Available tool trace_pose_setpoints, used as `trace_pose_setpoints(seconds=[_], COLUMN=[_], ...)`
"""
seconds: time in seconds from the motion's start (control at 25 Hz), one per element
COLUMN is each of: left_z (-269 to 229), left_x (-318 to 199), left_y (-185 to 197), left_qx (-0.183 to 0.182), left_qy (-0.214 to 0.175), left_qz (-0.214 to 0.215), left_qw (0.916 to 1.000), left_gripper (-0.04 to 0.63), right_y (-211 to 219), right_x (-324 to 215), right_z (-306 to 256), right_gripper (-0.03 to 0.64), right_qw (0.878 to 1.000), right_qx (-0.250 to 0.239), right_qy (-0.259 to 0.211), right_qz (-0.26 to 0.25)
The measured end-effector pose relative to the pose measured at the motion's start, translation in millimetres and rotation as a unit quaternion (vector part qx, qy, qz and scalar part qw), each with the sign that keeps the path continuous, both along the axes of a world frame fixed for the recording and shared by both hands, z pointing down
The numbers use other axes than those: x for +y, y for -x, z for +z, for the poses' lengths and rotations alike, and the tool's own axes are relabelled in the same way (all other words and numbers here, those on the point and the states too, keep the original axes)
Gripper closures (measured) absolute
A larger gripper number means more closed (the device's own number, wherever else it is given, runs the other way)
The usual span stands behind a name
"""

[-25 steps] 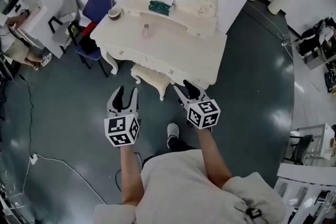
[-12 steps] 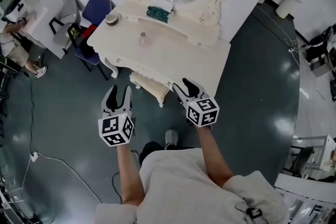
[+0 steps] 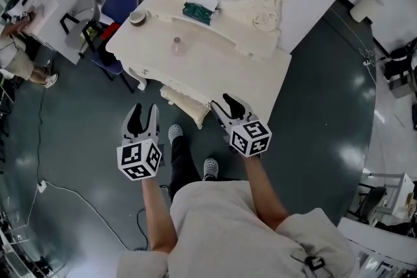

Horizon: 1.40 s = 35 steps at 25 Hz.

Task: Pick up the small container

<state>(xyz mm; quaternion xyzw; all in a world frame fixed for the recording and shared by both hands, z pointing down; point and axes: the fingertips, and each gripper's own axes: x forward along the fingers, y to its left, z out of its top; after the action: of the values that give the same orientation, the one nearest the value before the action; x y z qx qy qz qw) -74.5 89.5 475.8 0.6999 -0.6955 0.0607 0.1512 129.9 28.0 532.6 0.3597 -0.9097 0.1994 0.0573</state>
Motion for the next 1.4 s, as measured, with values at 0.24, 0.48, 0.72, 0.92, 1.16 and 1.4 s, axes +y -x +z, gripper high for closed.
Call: trace_pose_setpoints(seconds=[0.24, 0.48, 0.72, 0.92, 1.16, 1.4], left_z=[-0.9, 4.7, 11.8, 22.9, 40.2, 58.9], left_x=[-25.4, -59.4, -115.2, -162.8, -207.6, -249.0], left_y=[10.7, 36.1, 62.5, 83.0, 105.0, 111.2], left_qx=[-0.006, 0.002, 0.015, 0.038, 0.051, 0.052], left_qy=[-0.003, 0.001, 0.005, 0.009, 0.026, 0.040], left_qz=[0.013, 0.017, 0.036, 0.057, 0.085, 0.139], left_qw=[0.9999, 0.9999, 0.9992, 0.9976, 0.9947, 0.9881], left_gripper=[0.396, 0.397, 0.397, 0.405, 0.405, 0.405], right_y=[13.6, 42.8, 72.6, 87.1, 107.1, 133.0], right_x=[-31.8, -59.3, -105.7, -143.9, -181.5, -209.8], right_z=[-1.6, 3.7, 6.5, 19.6, 34.8, 36.2], right_gripper=[0.419, 0.419, 0.419, 0.419, 0.419, 0.419], right_qw=[1.000, 1.000, 1.000, 0.999, 0.997, 0.995], right_qx=[-0.020, -0.016, -0.002, 0.024, 0.043, 0.040], right_qy=[-0.007, -0.005, -0.004, 0.008, 0.023, 0.018], right_qz=[0.009, 0.007, 0.013, 0.038, 0.065, 0.088])
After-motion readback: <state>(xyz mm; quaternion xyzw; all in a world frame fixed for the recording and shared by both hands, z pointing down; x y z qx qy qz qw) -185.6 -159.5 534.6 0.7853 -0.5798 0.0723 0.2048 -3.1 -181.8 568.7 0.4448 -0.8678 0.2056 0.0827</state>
